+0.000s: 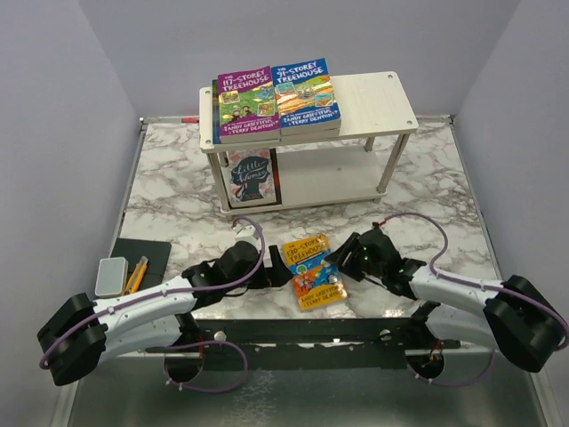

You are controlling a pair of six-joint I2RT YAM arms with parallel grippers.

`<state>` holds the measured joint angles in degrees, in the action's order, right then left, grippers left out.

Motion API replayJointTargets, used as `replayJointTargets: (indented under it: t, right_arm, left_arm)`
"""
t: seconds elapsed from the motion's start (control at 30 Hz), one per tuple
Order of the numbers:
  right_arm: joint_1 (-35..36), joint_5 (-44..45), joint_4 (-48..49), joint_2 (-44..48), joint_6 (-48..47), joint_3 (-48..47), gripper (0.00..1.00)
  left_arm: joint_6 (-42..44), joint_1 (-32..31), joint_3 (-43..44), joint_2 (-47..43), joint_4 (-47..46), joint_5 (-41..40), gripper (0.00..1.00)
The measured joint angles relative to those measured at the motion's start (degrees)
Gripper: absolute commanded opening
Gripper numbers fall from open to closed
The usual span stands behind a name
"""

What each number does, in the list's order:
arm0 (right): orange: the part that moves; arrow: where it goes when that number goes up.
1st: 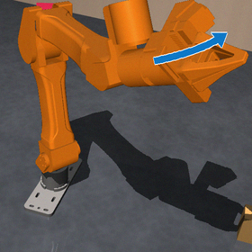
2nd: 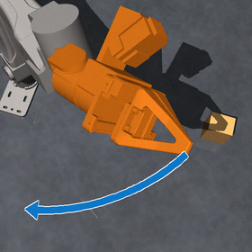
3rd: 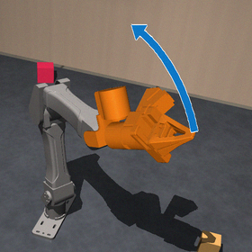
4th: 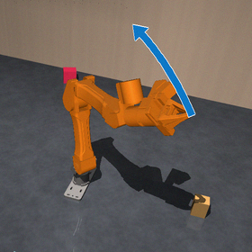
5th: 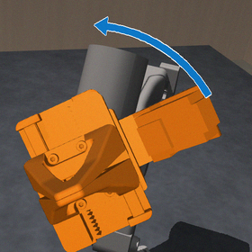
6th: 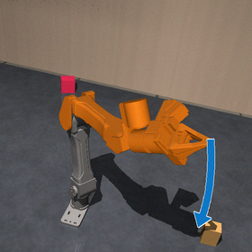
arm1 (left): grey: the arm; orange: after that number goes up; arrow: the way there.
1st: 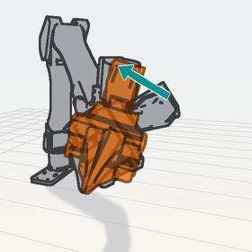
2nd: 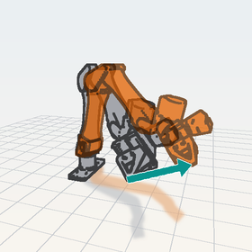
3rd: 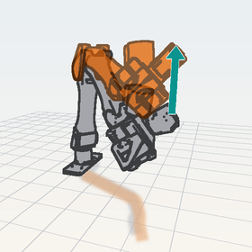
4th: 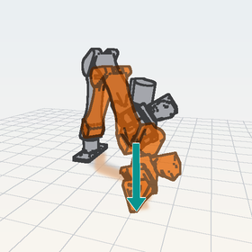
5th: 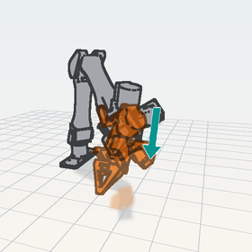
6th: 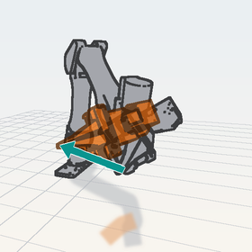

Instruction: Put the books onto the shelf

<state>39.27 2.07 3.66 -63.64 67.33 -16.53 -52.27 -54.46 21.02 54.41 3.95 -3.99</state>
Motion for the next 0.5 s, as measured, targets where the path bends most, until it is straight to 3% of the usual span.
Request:
replayJointTargets:
  t: [0.2,0.5]
  right_arm:
    - [5.8,-3.2,8.3,-8.1,3.1,-1.5,0.48]
    - [13.4,-2.6,9.2,-16.2,3.8,-7.5,0.38]
  left_arm:
    - [-2.4,0.0,-2.8,-0.2,-0.1,0.1,0.99]
    - [-3.3,0.0,-4.4,-0.2,-1.8,-0.1,0.99]
